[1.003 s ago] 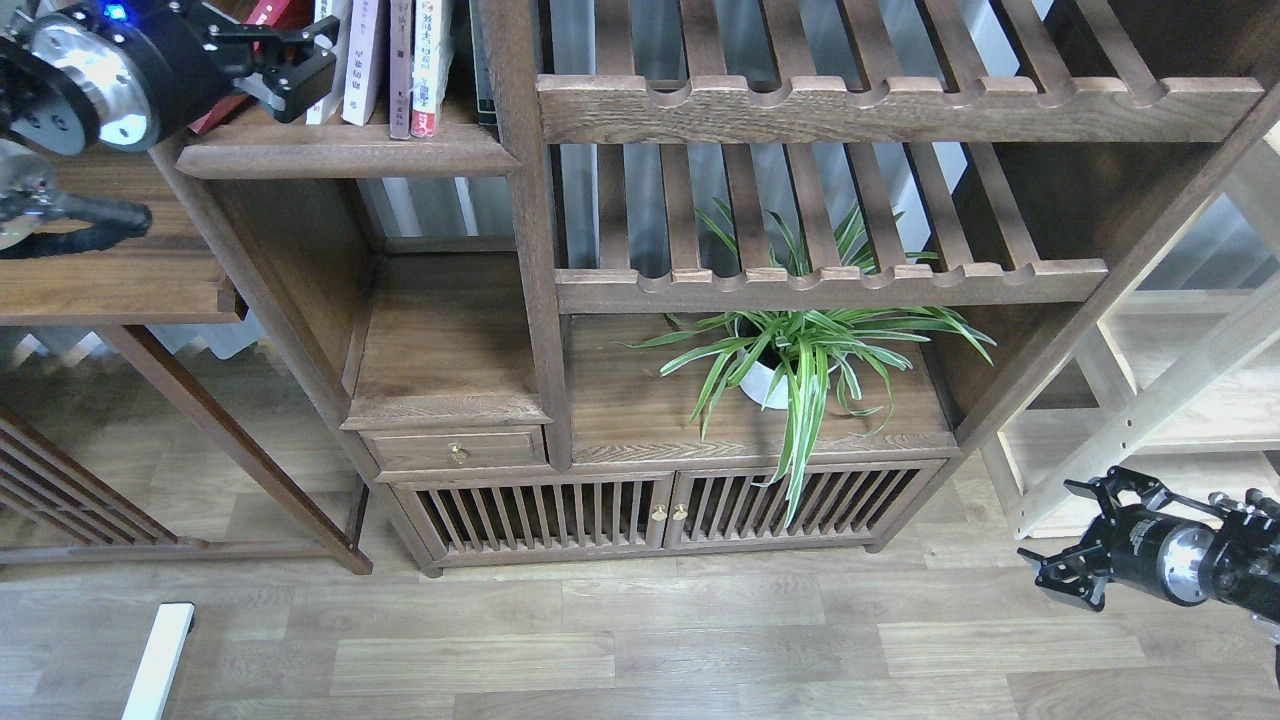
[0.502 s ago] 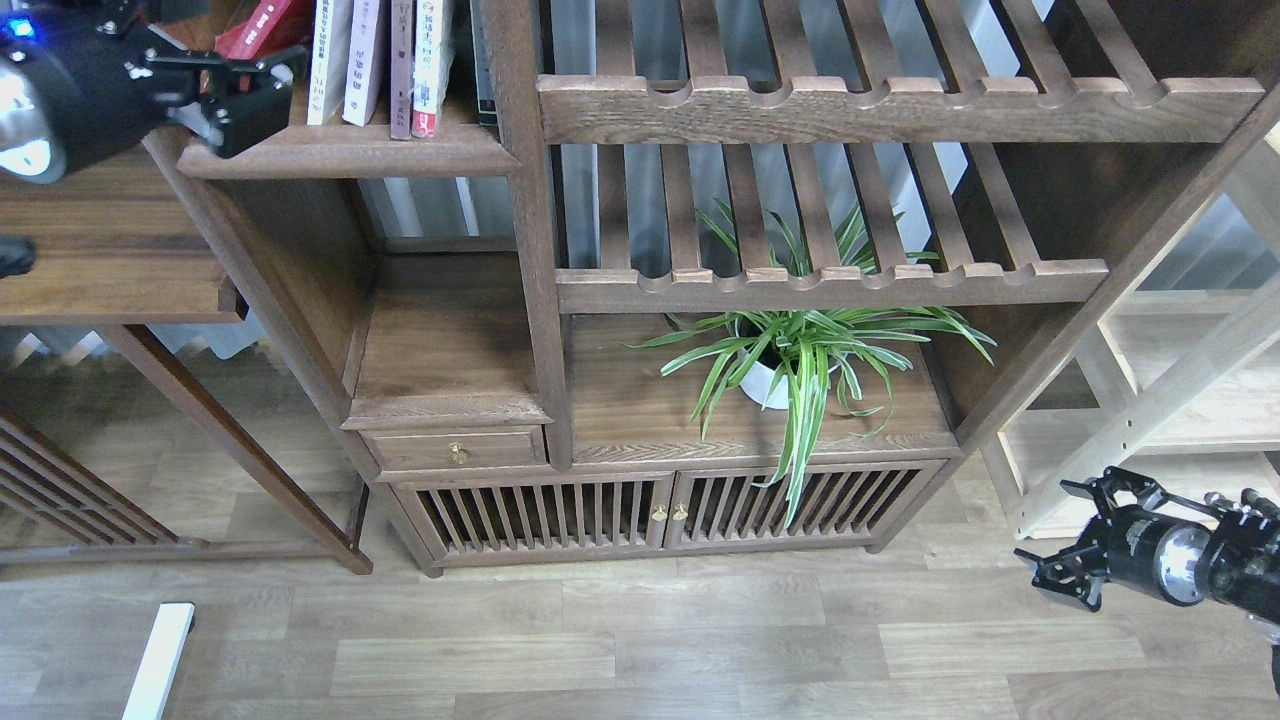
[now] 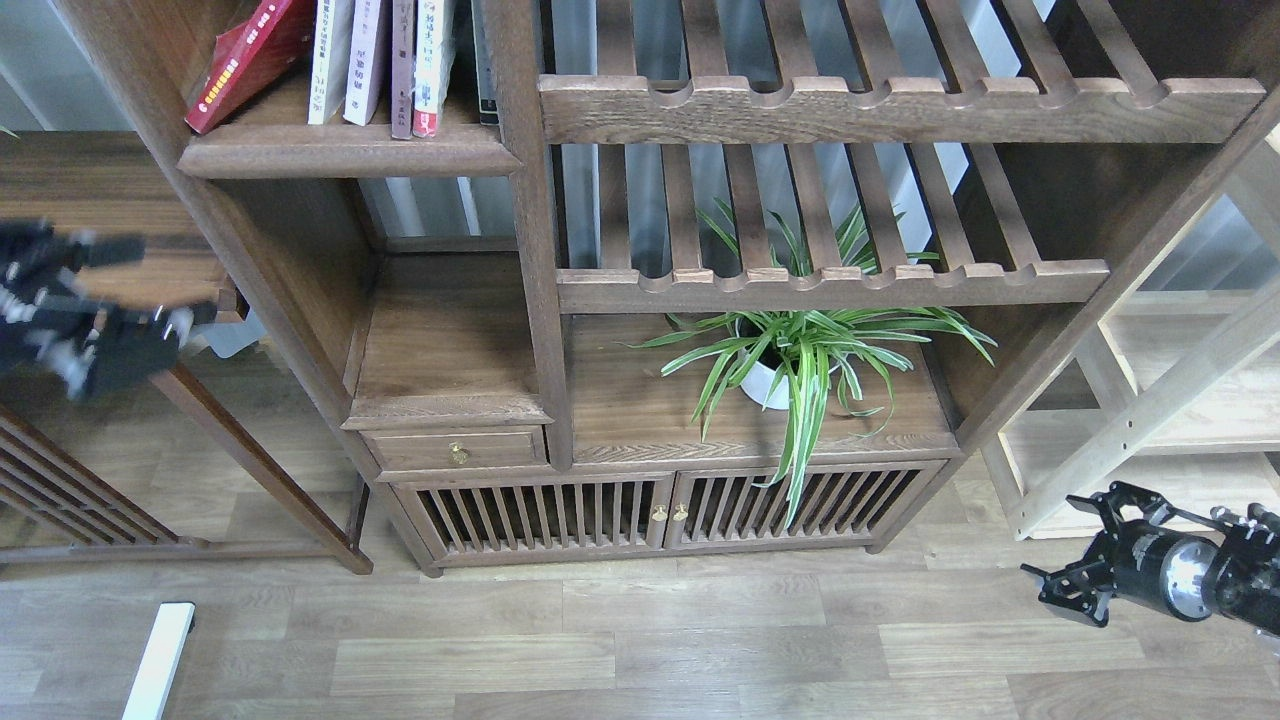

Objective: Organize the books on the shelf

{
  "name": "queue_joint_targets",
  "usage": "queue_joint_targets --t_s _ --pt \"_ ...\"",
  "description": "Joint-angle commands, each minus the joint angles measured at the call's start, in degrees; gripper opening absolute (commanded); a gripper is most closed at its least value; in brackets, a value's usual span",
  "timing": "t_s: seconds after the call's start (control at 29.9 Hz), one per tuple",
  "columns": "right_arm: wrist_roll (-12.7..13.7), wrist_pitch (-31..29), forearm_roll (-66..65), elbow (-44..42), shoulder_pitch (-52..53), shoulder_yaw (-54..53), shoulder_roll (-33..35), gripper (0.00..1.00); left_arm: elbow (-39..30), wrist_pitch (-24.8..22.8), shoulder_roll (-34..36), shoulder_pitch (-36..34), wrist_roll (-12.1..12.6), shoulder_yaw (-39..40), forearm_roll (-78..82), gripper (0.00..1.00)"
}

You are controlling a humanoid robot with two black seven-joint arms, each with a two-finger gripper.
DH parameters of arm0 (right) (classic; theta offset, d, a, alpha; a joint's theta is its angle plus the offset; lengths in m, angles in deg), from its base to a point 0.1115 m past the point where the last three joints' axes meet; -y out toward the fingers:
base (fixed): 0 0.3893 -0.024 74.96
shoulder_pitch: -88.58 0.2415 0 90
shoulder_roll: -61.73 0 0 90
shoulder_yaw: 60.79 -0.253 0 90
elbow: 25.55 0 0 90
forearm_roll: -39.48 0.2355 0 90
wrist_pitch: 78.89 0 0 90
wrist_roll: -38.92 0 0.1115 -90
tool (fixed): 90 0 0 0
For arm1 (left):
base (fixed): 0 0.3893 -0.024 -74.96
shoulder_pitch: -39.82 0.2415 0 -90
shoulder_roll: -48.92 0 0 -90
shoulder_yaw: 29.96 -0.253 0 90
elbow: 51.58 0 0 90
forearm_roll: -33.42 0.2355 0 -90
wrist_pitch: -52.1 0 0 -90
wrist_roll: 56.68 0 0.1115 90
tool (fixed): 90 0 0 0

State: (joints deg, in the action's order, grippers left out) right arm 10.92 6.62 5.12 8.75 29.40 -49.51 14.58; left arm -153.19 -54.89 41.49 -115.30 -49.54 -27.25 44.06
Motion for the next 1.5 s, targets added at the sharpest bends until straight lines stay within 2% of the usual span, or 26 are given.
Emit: queue_joint_targets --t_s 0.0,0.13,0.23,0.4,0.5,0.67,0.8,0.97,1.07,1.37,1.47 --pt "0.0 0.1 0.0 -0.11 -0.94 -0.04 0.04 1.0 0.18 -1.74 1.19 1.04 -3.79 -6.98 0.08 0.82" --pt "0.0 0.36 0.0 -1.08 -2.52 -0.12 -0.05 1.0 0.44 -1.91 0.85 1.74 -8.1 -14.9 0.43 0.83" --pt "0.0 0.45 0.0 -2.3 -3.84 -0.21 -0.58 1.0 1.58 -1.74 -0.12 3.76 -11.0 -17.46 0.52 0.83" --pt "0.0 0.45 0.17 -5.47 -6.47 -0.39 -2.68 1.0 5.18 0.54 -5.47 13.68 -16.63 -17.82 0.43 0.83" --pt "0.0 0.54 0.61 -8.89 -8.58 -0.39 -5.31 1.0 7.47 4.4 -10.21 21.41 -20.4 -17.73 0.52 0.83" --pt "0.0 0.54 0.7 -13.11 -12.18 -0.74 -8.48 1.0 13.52 8.98 -19.44 33.01 -25.15 -16.77 0.17 0.84" --pt "0.0 0.45 0.7 -15.93 -14.47 -0.74 -10.59 1.0 18.97 11.0 -26.21 39.62 -27.97 -16.5 -0.01 0.84" --pt "0.0 0.1 0.7 -20.32 -17.11 -0.39 -14.55 1.0 27.15 13.46 -35.88 46.91 -29.56 -15.98 -0.79 0.84" --pt "0.0 0.01 0.79 -22.87 -18.51 -0.3 -16.83 1.0 33.29 14.52 -42.38 51.04 -29.56 -14.83 -2.46 0.85" --pt "0.0 -0.43 4.03 -31.83 -23.08 -0.12 -24.21 1.0 59.56 14.09 -62.94 57.82 -28.42 -14.39 -5.63 0.87" --pt "0.0 -0.43 5.7 -34.73 -24.14 -0.12 -26.76 1.0 69.76 13.73 -69.63 59.14 -26.84 -14.48 -7.56 0.88"
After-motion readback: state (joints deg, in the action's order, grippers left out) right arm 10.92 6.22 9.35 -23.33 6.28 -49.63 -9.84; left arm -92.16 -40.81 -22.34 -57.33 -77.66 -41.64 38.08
